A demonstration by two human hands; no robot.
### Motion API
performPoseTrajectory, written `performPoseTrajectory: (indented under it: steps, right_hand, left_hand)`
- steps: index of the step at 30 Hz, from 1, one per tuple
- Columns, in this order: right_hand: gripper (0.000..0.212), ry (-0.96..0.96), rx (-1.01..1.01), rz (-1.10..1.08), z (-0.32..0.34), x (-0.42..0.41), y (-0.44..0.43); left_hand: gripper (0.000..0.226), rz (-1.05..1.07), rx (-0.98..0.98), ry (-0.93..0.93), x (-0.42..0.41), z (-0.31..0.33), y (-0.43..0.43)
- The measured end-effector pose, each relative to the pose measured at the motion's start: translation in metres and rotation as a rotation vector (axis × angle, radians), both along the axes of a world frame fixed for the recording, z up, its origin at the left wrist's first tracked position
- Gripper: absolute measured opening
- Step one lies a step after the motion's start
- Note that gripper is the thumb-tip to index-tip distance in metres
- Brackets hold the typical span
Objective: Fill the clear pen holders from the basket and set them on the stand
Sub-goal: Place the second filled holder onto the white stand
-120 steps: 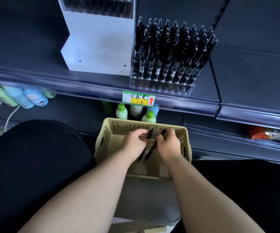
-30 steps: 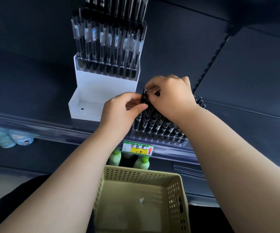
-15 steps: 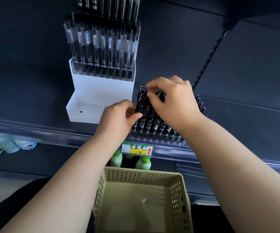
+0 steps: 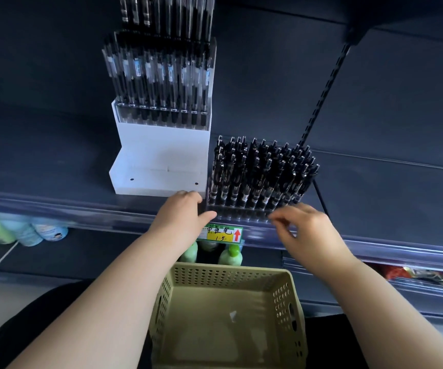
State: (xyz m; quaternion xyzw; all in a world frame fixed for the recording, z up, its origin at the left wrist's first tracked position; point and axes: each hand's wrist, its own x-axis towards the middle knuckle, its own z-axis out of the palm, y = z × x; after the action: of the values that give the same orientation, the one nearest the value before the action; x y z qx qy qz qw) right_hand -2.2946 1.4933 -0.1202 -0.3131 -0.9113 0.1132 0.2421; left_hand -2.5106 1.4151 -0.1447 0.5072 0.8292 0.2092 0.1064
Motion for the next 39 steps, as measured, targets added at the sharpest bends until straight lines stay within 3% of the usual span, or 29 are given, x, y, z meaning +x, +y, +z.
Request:
performPoseTrajectory:
  steps: [4, 7, 14, 19, 26, 39]
  right_hand:
    - [0.011, -0.001, -0.240, -0.323, -0.016, 0.022, 0.027]
    - [0.025, -0.032, -0.321, -0.455, -0.020, 0.029, 0.046]
    - [0.062, -0.203, -0.413, -0.365, -0.035, 0.021, 0.070]
    - [0.048, -0.348, -0.340, -0.336, -0.044, 0.010, 0.073]
    - [0.055, -0.316, -0.316, -0.363, -0.049, 0.003, 0.072]
    - [0.050, -0.165, -0.236, -0.358, -0.016, 0.019, 0.060]
  left_hand:
    - [0.051, 0.000, -0.085, 0.130, 0.004, -0.004, 0.008]
    - [0.058, 0.009, -0.145, 0.193, 0.005, -0.007, 0.013]
    - [0.070, 0.055, -0.218, 0.183, 0.009, -0.014, 0.028]
    - [0.072, 0.087, -0.231, 0.178, 0.011, -0.015, 0.034]
    - [0.073, 0.128, -0.227, 0.139, 0.014, -0.014, 0.037]
    - [0.064, 0.032, 0.069, 0.156, 0.016, 0.007, 0.030]
